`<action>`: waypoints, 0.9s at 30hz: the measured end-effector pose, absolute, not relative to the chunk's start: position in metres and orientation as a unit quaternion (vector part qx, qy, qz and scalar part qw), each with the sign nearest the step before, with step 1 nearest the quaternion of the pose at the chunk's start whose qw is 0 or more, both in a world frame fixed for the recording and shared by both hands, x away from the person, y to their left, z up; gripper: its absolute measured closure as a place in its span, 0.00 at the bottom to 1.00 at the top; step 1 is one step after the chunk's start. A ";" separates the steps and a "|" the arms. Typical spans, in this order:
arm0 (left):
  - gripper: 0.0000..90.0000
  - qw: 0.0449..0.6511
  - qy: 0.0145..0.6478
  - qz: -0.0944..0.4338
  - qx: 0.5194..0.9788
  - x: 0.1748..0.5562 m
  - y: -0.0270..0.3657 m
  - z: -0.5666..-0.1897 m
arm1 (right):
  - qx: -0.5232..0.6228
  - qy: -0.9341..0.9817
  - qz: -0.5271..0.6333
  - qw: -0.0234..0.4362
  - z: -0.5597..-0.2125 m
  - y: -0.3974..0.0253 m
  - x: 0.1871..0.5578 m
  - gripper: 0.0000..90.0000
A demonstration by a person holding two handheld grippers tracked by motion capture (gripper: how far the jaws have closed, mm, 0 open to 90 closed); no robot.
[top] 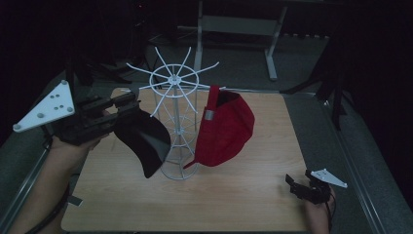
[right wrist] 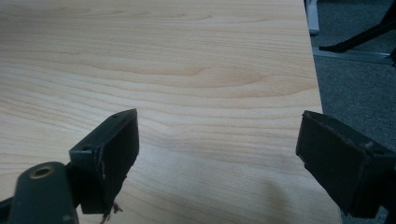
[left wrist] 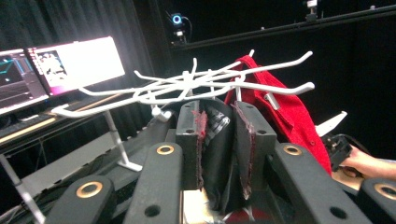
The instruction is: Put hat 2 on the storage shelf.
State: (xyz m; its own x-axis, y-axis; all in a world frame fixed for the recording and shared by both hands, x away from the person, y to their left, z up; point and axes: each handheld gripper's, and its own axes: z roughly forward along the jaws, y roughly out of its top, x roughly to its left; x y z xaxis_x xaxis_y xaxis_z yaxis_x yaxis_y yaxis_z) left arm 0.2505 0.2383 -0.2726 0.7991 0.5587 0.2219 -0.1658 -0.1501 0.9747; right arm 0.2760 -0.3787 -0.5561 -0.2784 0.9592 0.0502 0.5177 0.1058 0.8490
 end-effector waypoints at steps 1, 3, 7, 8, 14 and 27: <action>0.78 0.637 0.139 0.282 0.704 0.250 0.239 -0.273 | 0.534 0.691 0.402 0.274 -0.556 -0.379 0.276 0.15; 0.76 0.640 0.138 0.282 0.702 0.248 0.240 -0.275 | 0.533 0.691 0.403 0.274 -0.556 -0.379 0.276 0.15; 0.74 0.649 0.140 0.278 0.694 0.243 0.244 -0.276 | 0.534 0.691 0.403 0.274 -0.556 -0.379 0.276 0.15; 0.74 0.651 0.141 0.277 0.693 0.242 0.245 -0.276 | 0.534 0.691 0.403 0.274 -0.556 -0.379 0.276 0.15; 0.68 0.640 0.154 0.276 0.701 0.235 0.249 -0.283 | 0.533 0.691 0.404 0.275 -0.556 -0.379 0.276 0.15; 0.68 0.614 0.172 0.280 0.718 0.223 0.258 -0.312 | 0.534 0.689 0.403 0.277 -0.556 -0.379 0.276 0.15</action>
